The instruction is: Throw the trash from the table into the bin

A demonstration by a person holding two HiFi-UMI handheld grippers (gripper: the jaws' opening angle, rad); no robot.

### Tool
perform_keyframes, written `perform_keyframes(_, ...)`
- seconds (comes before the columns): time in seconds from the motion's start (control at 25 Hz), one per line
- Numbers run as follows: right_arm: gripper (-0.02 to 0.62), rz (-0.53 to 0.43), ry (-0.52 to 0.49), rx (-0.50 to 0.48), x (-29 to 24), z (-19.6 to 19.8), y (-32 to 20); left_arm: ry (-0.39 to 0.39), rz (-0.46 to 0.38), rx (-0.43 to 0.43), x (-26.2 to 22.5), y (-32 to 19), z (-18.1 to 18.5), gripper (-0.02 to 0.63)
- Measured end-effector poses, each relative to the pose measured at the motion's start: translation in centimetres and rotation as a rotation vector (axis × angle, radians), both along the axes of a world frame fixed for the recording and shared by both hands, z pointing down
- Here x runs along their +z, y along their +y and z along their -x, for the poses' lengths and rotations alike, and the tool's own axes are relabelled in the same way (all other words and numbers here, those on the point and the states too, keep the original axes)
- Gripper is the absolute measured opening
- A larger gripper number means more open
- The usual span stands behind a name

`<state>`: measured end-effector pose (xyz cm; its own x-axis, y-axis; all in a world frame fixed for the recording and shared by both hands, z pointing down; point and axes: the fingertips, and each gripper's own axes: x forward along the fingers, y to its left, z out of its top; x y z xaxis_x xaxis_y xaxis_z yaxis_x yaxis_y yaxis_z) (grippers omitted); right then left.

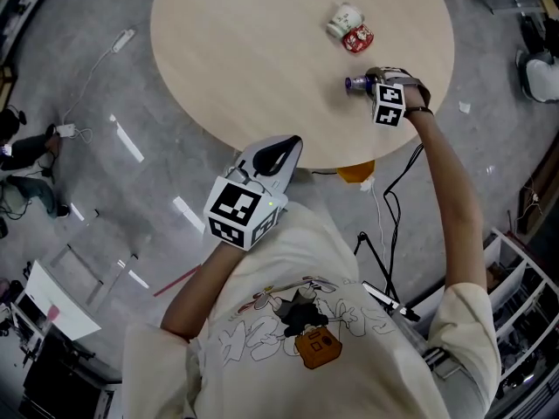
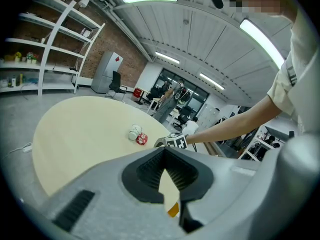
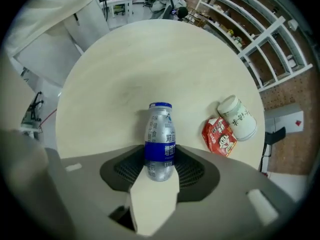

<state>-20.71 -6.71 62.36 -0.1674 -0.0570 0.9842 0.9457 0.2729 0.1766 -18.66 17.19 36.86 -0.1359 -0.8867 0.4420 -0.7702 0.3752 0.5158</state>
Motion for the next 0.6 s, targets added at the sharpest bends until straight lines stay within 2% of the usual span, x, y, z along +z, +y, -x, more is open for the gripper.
perform_keyframes(0.32, 0.196, 0.104, -0.098, 0.331, -3.9, -1.5, 2.8, -0.013, -0.031, 0.123, -1.1, 1.4, -0.2, 0.003)
perform_keyframes(0.6, 0.196, 0.187, -0.180, 0.576, -6.2, -5.3, 6.2, -0.026, -0.073, 0.263, -2.4, 1.9, -1.0, 0.003)
